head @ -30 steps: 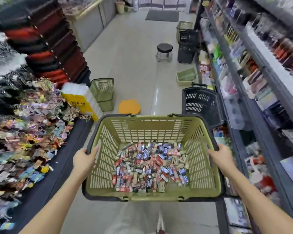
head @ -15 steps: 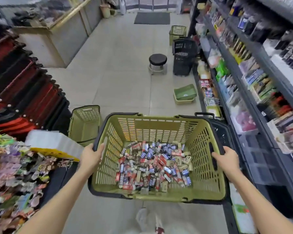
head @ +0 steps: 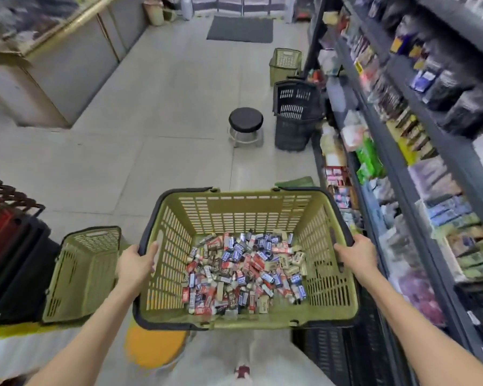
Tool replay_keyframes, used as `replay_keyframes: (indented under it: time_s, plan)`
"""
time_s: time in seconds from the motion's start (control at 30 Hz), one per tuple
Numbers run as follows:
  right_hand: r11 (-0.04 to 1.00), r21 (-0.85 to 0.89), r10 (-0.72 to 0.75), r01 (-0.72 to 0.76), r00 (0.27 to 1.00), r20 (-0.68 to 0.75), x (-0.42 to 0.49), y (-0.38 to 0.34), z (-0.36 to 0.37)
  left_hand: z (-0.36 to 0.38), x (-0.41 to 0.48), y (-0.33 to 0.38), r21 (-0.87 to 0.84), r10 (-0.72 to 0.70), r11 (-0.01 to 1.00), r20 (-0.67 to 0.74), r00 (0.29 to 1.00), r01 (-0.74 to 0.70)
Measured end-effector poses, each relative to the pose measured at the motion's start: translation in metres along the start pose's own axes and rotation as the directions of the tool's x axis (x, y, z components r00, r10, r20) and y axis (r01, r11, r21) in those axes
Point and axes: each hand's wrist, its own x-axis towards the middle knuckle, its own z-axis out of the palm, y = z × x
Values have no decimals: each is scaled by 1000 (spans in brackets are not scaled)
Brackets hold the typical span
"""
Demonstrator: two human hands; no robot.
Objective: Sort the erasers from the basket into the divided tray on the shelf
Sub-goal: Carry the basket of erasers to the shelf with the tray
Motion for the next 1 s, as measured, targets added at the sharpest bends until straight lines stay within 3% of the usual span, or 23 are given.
replay_keyframes:
  time_s: [0.3, 0.5, 0.87, 1.0]
  plan:
    - [999, 14, -38, 38, 999, 29, 215, -140, 71, 55, 237, 120, -44, -10, 999, 41, 999, 12]
    - [996, 58, 68, -68, 998, -10, 347, -237, 134, 84, 423, 210, -36, 34, 999, 88, 996, -31]
    - [991, 106, 93, -79, 988, -126, 571, -396, 182, 147, 706, 393, 3, 97, 995, 122, 988, -98]
    - [987, 129, 110, -98, 990, -88, 673, -439, 200, 189, 797, 455, 10, 128, 991, 131, 983, -131]
